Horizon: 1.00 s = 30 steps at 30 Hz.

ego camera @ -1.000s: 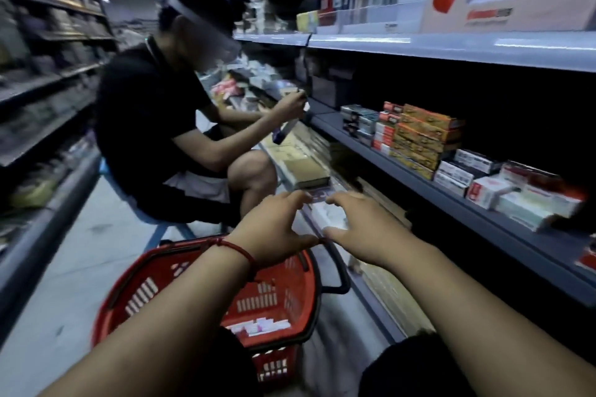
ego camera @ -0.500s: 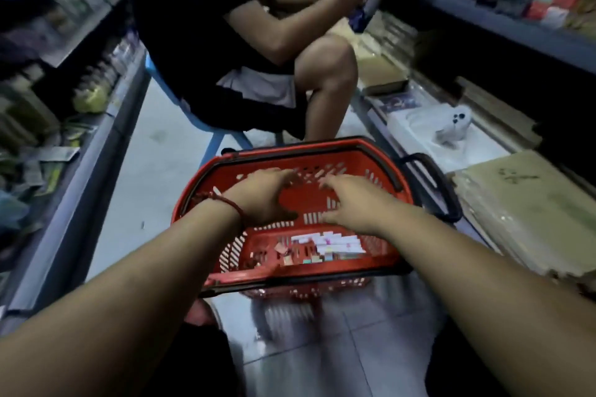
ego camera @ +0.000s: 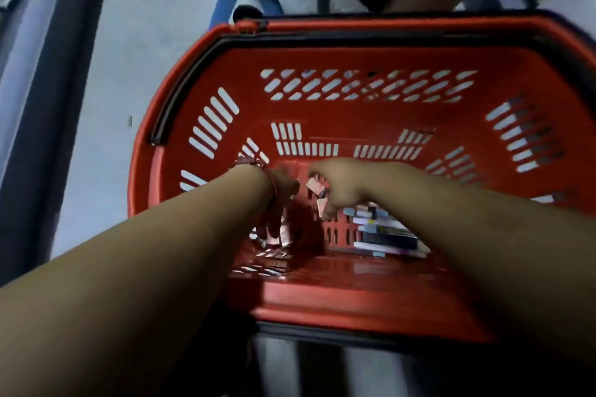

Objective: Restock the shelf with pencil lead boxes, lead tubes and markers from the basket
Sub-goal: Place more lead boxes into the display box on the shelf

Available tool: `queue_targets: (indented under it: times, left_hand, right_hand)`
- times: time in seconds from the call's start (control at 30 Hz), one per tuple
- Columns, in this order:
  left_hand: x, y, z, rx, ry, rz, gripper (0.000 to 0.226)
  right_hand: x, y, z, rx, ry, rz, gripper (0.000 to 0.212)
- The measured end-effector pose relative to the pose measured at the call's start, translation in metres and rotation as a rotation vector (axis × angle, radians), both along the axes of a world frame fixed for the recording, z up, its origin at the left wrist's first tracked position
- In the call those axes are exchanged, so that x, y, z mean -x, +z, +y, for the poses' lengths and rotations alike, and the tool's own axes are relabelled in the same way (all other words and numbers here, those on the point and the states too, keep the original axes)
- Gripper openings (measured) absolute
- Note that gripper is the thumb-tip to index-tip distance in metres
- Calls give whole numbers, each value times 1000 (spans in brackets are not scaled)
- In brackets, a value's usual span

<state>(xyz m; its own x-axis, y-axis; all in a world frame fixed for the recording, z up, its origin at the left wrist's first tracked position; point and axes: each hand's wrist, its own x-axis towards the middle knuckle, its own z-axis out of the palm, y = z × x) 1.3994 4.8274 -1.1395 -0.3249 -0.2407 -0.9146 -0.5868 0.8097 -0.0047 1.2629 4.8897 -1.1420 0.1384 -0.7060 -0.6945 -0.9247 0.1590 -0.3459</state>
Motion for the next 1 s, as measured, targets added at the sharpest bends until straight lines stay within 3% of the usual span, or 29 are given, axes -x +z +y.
queue_targets:
  times: [0.13,0.27,0.43,0.57,0.73,0.87,1.0]
  left_hand:
    - [-10,-29,0,-19,-60,-15,90]
    - [-29,-53,12,228,-168,-71,131]
    - [-46,-82,35,314,-64,44,111]
    - [-51,-84,40,331,-15,52,109]
    - [-44,-75,40,246,67,-17,131]
    - [-54,-86,39,239,118,34,123]
    - [-62,-92,31,147,272,139,108]
  right_hand:
    - [-8,-56,-3,-2,96,43,121]
    - [-12,-81,17,115,174,136,97]
    - [-20,-93,39,263,79,74,76]
    - [-33,-99,51,210,60,42,81]
    - [-41,-94,46,121,12,47,90]
    - [-36,-88,40,-11,-56,40,92]
    - [-29,-87,38,1,-60,19,69]
